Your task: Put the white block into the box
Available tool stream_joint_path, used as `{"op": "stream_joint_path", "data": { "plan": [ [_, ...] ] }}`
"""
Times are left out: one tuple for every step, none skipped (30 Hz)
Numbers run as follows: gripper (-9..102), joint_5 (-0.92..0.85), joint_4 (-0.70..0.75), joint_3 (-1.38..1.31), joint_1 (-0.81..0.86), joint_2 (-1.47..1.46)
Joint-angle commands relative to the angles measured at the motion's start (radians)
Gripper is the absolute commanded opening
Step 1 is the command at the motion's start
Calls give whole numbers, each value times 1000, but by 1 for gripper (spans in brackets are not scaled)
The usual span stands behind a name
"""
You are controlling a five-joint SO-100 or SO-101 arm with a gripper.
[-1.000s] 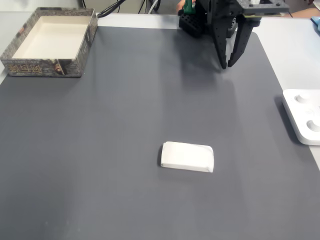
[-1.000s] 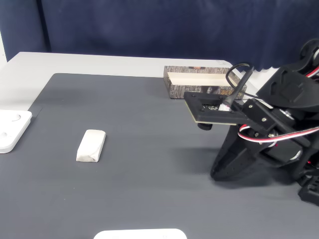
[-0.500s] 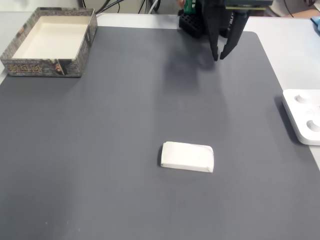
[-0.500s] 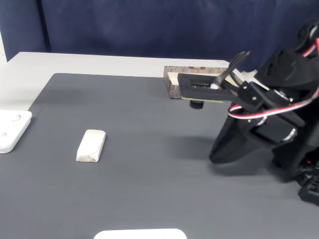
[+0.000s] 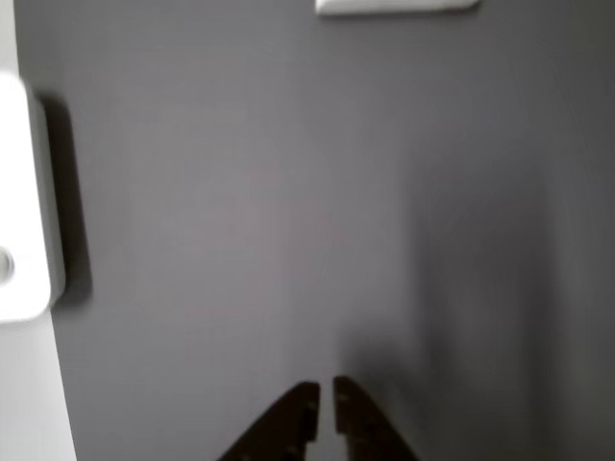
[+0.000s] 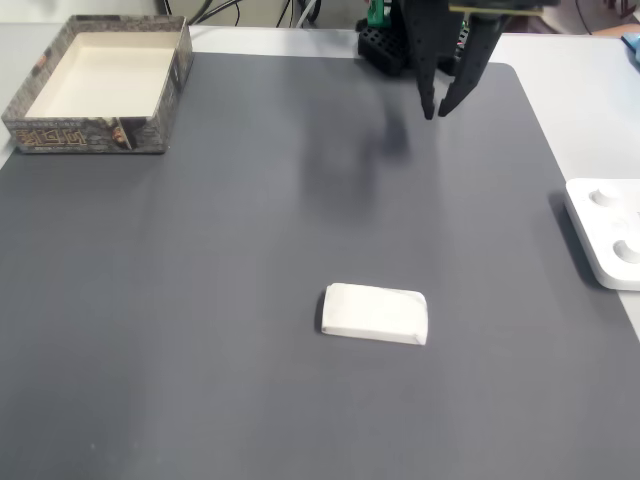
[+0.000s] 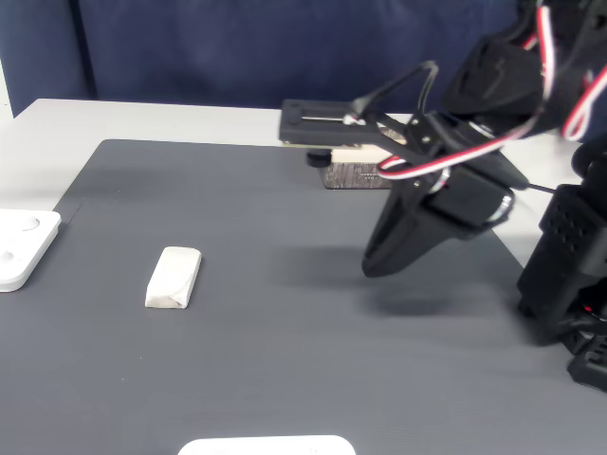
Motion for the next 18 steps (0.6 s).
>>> {"op": "stream_joint_path", "data": {
  "plan": [
    [-2, 11, -14, -184, 20, -141],
    [-2, 11, -14, -215, 21, -178],
    [-2, 12, -14, -244, 23, -213],
    [-2, 12, -14, -275, 25, -249],
    [-2, 15, -14, -305, 28, -281],
    [-2, 17, -14, -334, 31, -314],
    [-2, 25, -14, -365, 35, -348],
    [-2, 38, -14, -394, 38, -380],
    [-2, 44, -14, -423, 41, -411],
    [-2, 48, -14, -453, 46, -440],
    [-2, 49, -14, -480, 51, -469],
    [-2, 49, -14, -508, 55, -494],
    [-2, 49, -14, -534, 60, -518],
    [-2, 49, -14, -558, 64, -541],
    [-2, 49, -14, -583, 71, -563],
    [-2, 49, -14, -609, 75, -584],
    [-2, 49, -14, -632, 81, -604],
    [-2, 49, -14, -653, 86, -624]
  ]
}}
